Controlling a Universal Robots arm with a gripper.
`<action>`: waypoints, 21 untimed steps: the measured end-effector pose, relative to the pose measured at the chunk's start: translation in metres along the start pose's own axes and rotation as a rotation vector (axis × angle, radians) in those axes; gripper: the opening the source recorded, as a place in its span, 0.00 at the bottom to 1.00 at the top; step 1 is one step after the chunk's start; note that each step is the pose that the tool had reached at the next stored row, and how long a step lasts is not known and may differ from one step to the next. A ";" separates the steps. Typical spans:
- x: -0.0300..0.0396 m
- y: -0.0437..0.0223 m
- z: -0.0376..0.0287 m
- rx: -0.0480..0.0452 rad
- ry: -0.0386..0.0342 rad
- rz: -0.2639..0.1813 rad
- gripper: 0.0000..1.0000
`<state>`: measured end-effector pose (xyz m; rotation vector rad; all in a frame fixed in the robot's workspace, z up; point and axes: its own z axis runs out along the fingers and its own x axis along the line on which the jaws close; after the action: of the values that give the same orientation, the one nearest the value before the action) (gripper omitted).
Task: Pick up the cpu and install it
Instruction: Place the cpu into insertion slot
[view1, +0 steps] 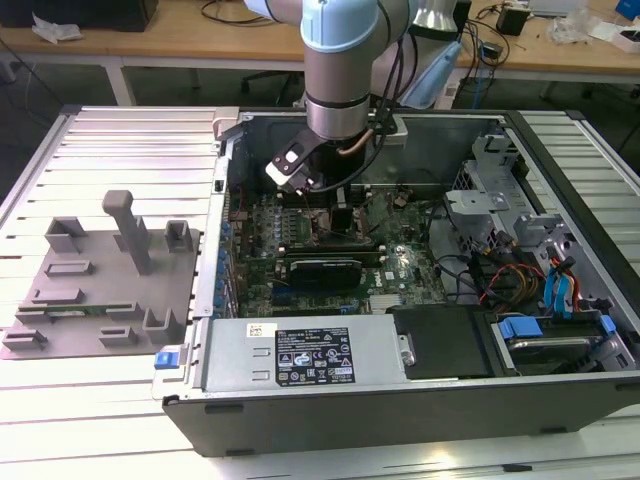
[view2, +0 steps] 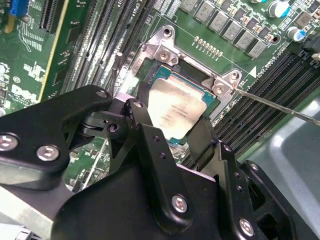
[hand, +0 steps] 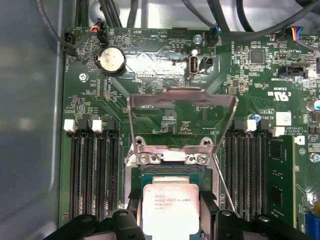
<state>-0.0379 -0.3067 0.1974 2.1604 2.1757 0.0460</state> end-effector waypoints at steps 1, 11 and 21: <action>0.0004 0.0000 0.0004 0.0000 0.0000 0.000 0.55; 0.0005 0.0004 0.0007 -0.0001 0.0004 0.007 0.55; 0.0000 -0.0003 -0.0007 -0.0272 -0.0010 0.013 0.55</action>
<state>-0.0383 -0.3066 0.1981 2.1595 2.1481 0.0748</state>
